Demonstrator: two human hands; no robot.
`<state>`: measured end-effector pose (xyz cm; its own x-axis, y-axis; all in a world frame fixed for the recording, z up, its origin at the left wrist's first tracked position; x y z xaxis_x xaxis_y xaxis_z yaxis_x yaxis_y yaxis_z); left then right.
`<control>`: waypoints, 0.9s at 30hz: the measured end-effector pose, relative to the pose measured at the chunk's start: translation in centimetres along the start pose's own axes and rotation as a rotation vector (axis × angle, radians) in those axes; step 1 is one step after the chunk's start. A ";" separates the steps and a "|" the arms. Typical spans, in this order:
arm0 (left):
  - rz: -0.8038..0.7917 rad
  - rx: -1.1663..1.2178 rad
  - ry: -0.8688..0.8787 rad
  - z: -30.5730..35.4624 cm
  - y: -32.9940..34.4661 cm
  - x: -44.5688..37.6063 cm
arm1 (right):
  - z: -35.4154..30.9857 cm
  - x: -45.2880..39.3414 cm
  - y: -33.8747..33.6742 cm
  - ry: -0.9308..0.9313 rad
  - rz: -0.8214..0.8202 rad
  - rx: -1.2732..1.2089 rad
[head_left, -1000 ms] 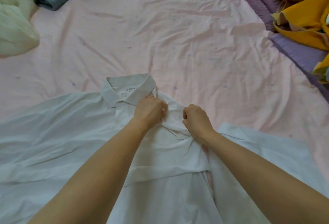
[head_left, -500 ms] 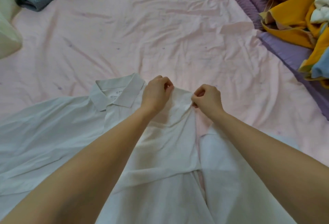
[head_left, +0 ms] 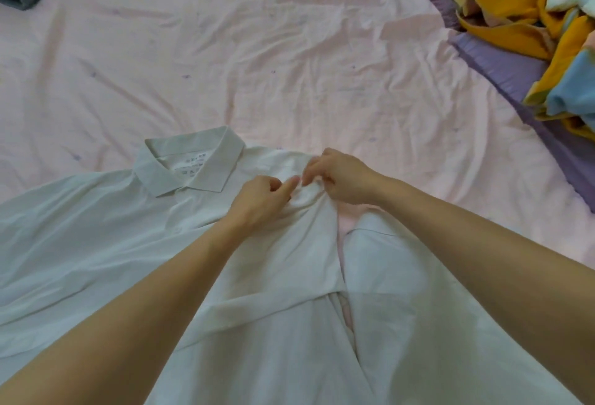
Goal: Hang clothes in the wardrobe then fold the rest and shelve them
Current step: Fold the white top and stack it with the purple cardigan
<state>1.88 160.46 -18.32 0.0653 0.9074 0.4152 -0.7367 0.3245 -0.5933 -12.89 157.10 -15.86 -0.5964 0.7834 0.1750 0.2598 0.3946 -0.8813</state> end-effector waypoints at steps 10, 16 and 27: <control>-0.396 0.287 0.026 3.1 0.4 2.1 | 0.8 2.2 -3.7 0.241 0.403 -0.400; -0.519 0.252 0.131 5.3 2.2 2.0 | 2.6 1.5 -2.4 0.553 0.287 -0.388; -0.210 0.116 0.093 3.3 2.0 0.8 | 3.6 -0.9 -2.3 0.671 0.266 -0.362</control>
<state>-1.78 160.99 -16.89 0.2825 0.8457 0.4527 -0.7725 0.4803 -0.4153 -15.68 153.73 -15.57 0.0734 0.9489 0.3070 0.6269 0.1955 -0.7541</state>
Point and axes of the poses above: each hand's wrist, its own x-axis away from the middle knuckle, its own y-axis out of the palm, z = x × y, the point moved 6 cm from there along -x, towards the middle knuckle, and after that the axes turned 2 degrees about -y, right-handed, at the moved point
